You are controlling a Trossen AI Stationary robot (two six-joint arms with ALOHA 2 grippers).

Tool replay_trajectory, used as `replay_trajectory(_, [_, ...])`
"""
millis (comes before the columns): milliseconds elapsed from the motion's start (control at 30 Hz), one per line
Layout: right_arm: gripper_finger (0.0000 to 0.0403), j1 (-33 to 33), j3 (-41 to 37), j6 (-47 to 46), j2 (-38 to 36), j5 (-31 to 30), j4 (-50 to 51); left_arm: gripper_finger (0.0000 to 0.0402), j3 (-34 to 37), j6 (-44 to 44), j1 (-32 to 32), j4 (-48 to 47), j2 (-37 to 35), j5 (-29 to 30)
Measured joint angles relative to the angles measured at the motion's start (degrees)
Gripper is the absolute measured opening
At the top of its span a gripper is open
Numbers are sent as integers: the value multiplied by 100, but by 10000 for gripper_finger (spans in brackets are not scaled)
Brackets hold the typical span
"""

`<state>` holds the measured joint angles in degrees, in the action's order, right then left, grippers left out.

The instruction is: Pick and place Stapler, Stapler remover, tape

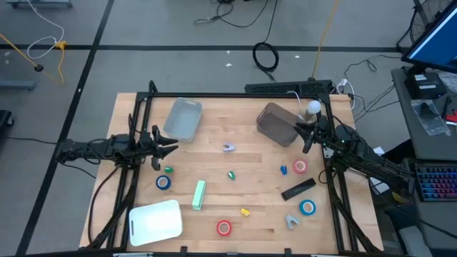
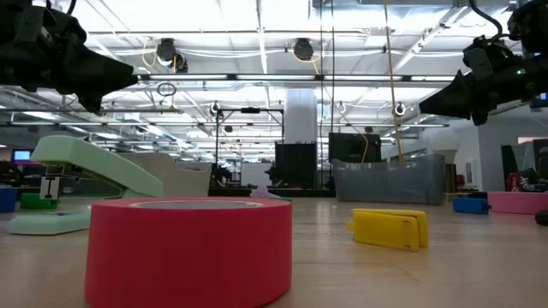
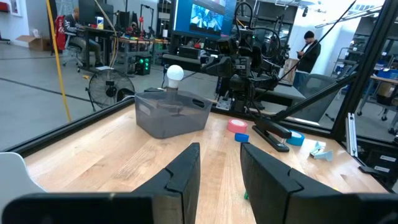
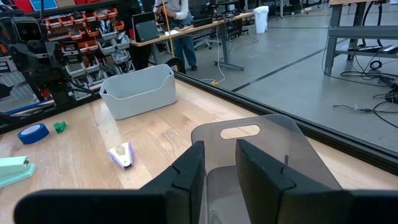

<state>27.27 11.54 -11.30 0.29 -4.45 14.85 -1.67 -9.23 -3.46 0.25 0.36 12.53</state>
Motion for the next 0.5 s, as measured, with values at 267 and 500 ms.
replay_trajectory(267, [84,1,-1,0,0,1,0,120,-1,0,1,0,0,0])
replay_trajectory(500, [84,0,-1,-1,1,0,-20,120,8,-14,0,60,0,0])
